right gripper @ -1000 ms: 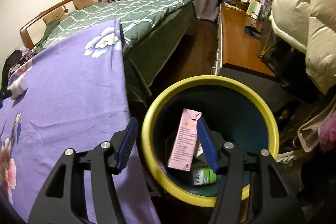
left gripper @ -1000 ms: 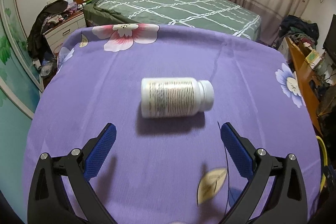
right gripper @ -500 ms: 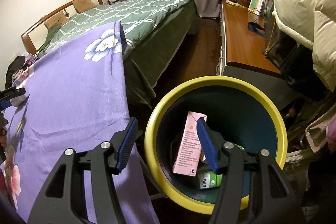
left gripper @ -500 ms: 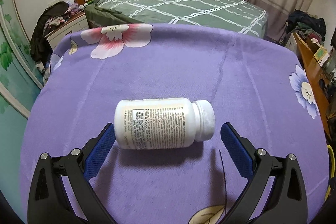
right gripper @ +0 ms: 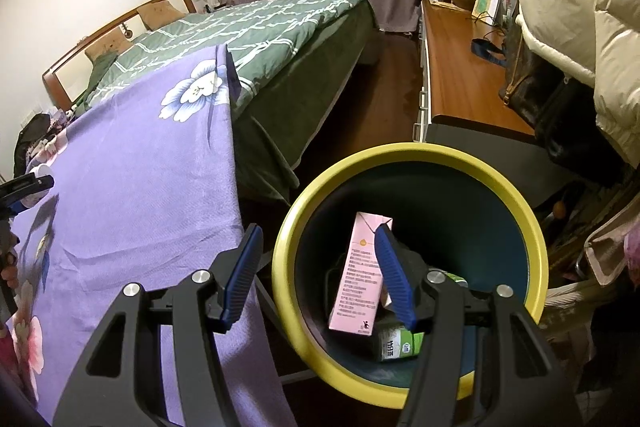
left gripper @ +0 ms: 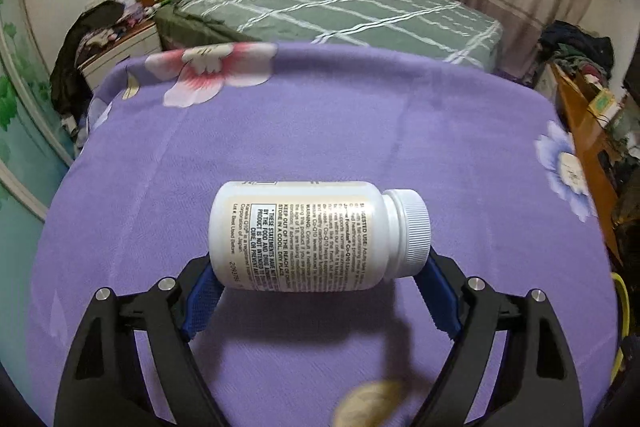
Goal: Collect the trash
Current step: 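Carry the white bottle over the bin and open the left gripper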
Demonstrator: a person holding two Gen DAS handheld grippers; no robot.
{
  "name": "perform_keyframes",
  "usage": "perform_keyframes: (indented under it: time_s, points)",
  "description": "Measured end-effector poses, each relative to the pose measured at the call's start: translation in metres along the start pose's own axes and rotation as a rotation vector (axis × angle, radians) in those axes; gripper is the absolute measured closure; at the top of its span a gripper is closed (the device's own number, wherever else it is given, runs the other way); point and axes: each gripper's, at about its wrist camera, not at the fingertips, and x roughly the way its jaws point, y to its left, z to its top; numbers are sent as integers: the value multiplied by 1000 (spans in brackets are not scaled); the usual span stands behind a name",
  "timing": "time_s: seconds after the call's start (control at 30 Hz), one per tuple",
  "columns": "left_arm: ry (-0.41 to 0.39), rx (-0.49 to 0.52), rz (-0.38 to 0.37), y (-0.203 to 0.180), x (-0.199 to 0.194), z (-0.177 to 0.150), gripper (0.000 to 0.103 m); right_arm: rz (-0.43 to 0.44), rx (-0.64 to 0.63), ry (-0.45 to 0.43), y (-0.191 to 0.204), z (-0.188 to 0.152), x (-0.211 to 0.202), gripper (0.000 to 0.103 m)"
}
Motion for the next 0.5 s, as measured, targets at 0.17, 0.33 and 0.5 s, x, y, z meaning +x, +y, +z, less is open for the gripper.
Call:
perform_keyframes:
  time_s: [0.17, 0.33, 0.5]
  points:
    - [-27, 93, -75, -49, -39, -11, 19, -10, 0, -10, -10, -4, -7, 48]
    - [-37, 206, -178, -116, -73, -29, 19, -49, 12, -12, -36, -14, -17, 48]
    - [-21, 360, -310, -206, -100, -57, 19, -100, 38, -12, -70, -27, -31, 48]
